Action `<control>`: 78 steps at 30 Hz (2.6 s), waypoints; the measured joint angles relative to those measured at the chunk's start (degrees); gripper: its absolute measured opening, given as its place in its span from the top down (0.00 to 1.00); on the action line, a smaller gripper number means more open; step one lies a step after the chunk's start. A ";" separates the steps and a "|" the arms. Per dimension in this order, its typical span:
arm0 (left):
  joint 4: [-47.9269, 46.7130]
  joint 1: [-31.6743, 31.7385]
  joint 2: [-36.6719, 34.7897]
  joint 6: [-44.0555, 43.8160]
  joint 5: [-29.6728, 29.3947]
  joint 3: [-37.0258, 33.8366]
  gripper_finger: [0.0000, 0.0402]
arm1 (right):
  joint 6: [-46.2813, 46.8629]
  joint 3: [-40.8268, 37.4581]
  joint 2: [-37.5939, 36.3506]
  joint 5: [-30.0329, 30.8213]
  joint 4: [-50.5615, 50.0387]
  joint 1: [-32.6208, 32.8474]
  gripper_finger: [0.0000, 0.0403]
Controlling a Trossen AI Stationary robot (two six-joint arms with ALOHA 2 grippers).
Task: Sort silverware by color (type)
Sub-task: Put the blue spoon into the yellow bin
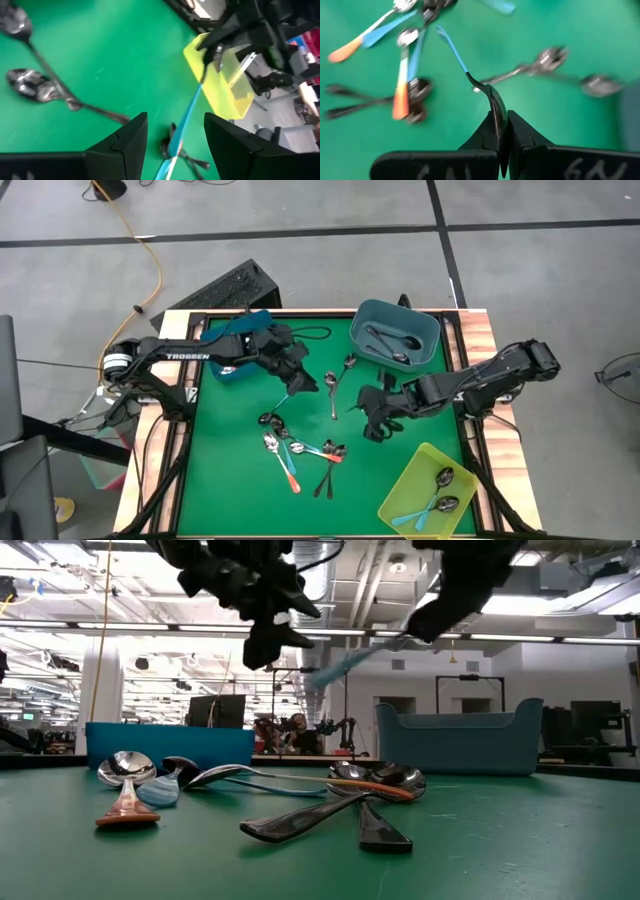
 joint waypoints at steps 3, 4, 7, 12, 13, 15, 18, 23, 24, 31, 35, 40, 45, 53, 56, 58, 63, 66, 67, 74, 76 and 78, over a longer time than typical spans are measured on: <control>-1.17 0.21 0.00 0.03 -0.16 0.00 0.55 | 3.20 0.00 -0.15 -8.95 -1.83 -0.82 0.96; -1.19 0.21 0.00 0.03 -0.14 0.00 0.55 | 3.32 0.00 -0.18 -12.52 -2.01 -1.11 0.96; -1.17 0.16 0.00 0.03 0.58 0.00 0.55 | 1.68 0.00 -0.22 -19.78 -2.24 -1.49 0.96; -1.17 0.14 0.00 0.03 0.79 0.00 0.55 | -1.41 0.00 -0.22 -28.86 -2.14 -1.97 0.96; -1.17 0.14 0.00 0.03 0.77 0.00 0.55 | -1.89 0.00 -0.22 -30.99 -2.07 -2.18 0.96; -1.17 0.14 0.00 0.03 0.77 0.00 0.55 | -2.97 0.00 -0.22 -35.32 -1.56 -2.30 0.96; -1.17 0.14 0.00 0.03 0.77 0.00 0.55 | -4.13 0.00 -0.22 -40.73 0.48 -2.30 0.96; -1.17 0.14 0.00 0.77 0.77 0.00 0.55 | -4.56 0.04 -1.04 -49.63 0.34 -2.13 0.96; -1.19 0.14 0.00 1.07 0.79 0.00 0.55 | -4.51 0.04 -1.48 -51.09 0.57 -2.14 0.96; -1.87 0.14 0.00 2.34 -0.12 0.00 0.55 | -2.31 0.07 -8.99 -53.06 1.71 -2.48 0.96; -2.31 0.14 0.00 2.45 -0.88 0.00 0.55 | 2.04 0.13 -14.34 -51.43 -1.61 -3.07 0.96; -2.59 0.05 0.00 3.16 -2.07 0.00 0.55 | 10.70 0.11 -19.08 -47.63 -16.61 -1.75 0.96; -2.86 -0.03 0.00 4.02 -3.45 0.00 0.55 | 18.71 0.07 -20.57 -46.74 -25.69 1.41 0.96; -2.99 -0.08 0.00 4.88 -5.50 0.00 0.55 | 26.80 -0.76 -20.74 -48.84 -26.68 8.76 0.96; -2.99 -0.08 0.00 5.10 -6.33 0.00 0.55 | 30.03 -1.73 -20.79 -48.84 -26.16 11.07 0.96; -2.94 -0.08 0.00 5.12 -6.67 0.00 0.55 | 32.00 -3.43 -20.76 -48.82 -24.98 12.51 0.96; -2.92 -0.08 0.00 5.55 -6.72 0.00 0.55 | 33.25 -10.07 -20.79 -49.09 -15.47 15.02 0.96; -2.98 -0.08 0.00 5.56 -6.72 0.00 0.55 | 34.36 -14.04 -20.83 -50.22 -10.89 15.25 0.96; -3.00 -0.08 0.00 5.56 -6.74 0.00 0.55 | 34.69 -15.26 -20.81 -50.29 -9.59 15.29 0.96; -3.25 -0.08 0.00 5.56 -6.72 0.00 0.55 | 38.21 -24.41 -21.24 -50.61 2.26 17.11 0.96; -3.26 -0.08 0.00 5.56 -6.72 0.00 0.55 | 39.18 -26.94 -21.24 -51.38 5.43 17.66 0.96; -3.28 -0.08 0.00 5.56 -6.72 0.00 0.55 | 40.11 -28.92 -21.24 -51.90 7.43 17.88 0.96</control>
